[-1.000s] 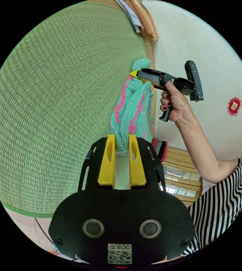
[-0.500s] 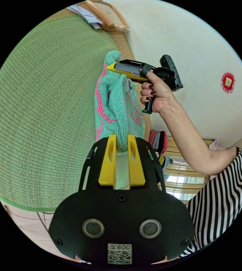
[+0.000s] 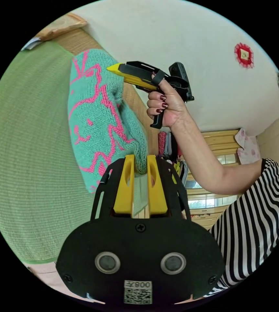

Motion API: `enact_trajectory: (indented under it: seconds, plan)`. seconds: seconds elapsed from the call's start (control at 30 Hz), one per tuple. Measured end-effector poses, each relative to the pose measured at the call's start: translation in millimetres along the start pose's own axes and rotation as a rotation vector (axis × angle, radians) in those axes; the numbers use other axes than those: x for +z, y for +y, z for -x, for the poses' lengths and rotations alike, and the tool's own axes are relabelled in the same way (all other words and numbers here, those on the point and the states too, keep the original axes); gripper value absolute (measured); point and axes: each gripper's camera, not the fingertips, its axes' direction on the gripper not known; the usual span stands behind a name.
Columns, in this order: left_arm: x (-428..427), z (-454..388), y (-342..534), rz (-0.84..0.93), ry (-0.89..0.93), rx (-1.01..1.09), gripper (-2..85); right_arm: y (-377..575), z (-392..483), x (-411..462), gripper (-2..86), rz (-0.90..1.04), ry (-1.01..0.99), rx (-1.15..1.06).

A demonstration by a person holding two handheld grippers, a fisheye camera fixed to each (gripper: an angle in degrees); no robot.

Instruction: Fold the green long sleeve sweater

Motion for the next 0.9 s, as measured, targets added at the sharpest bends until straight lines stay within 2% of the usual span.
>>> enact_trajectory:
  seconds: [0.33, 0.5, 0.77, 0.9]
  plan:
    - [195.5, -22.7, -29.8, 0.188, -0.041, 0.151, 6.7, 96.1, -114.9, -125.4, 2.5, -0.141, -0.057, 0.012]
    - [284.9, -24.4, -33.9, 0.287, -0.109, 0.208, 6.7, 152.2, -192.4, -174.2, 2.6, -0.206, -0.078, 0.084]
    - [416.3, -10.4, -29.4, 0.431, -0.229, 0.26, 7.0, 219.7, -297.9, -207.2, 2.6, -0.213, -0.092, 0.216]
    - [470.1, 8.9, -24.4, 0.488, -0.326, 0.24, 7.6, 246.1, -353.9, -202.5, 2.7, -0.199, -0.18, 0.323]
